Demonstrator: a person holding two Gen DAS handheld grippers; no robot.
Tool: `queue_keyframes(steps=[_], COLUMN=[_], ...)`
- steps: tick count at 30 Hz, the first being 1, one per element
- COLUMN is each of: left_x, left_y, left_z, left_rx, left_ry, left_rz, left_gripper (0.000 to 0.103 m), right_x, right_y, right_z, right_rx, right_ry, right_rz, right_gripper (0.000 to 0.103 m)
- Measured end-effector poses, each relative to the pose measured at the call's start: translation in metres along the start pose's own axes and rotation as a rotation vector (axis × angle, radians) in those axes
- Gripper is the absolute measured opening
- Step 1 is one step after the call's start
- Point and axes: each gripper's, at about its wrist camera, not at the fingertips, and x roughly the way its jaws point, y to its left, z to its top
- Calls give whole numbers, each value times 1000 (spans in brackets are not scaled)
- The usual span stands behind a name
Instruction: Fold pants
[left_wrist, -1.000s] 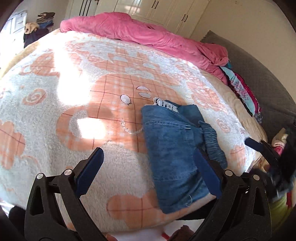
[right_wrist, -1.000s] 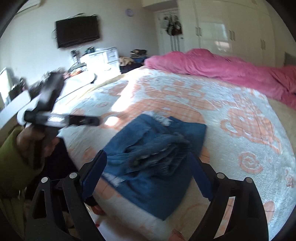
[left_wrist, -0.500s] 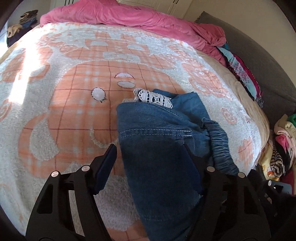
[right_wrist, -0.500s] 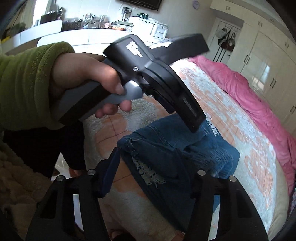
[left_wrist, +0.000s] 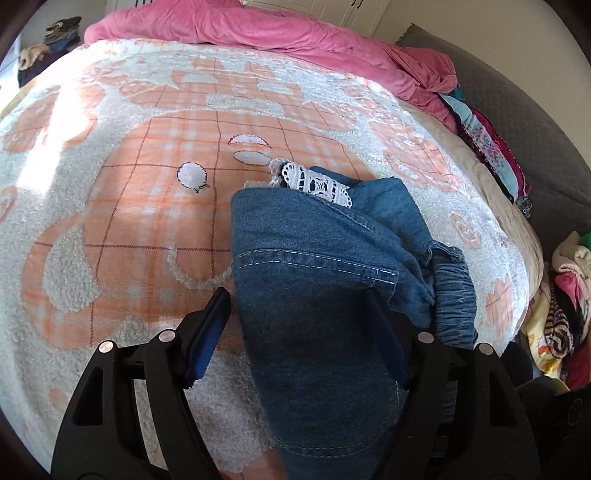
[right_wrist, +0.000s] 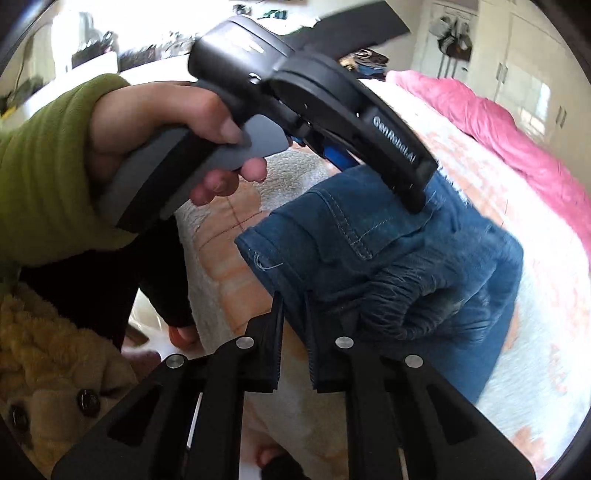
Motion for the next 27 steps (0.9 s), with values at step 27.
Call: queue_keyframes(steps=[27], left_x=[-41], left_y=[-14], left_z=[-5], left_rx=[34], left_ry=[-83], left_rz=[14], left_gripper=[77], right_x=[-39], right_y=[17], right_z=[8], right_rx=[105], right_ry=[-91], right_rz=[24], right_gripper=[52])
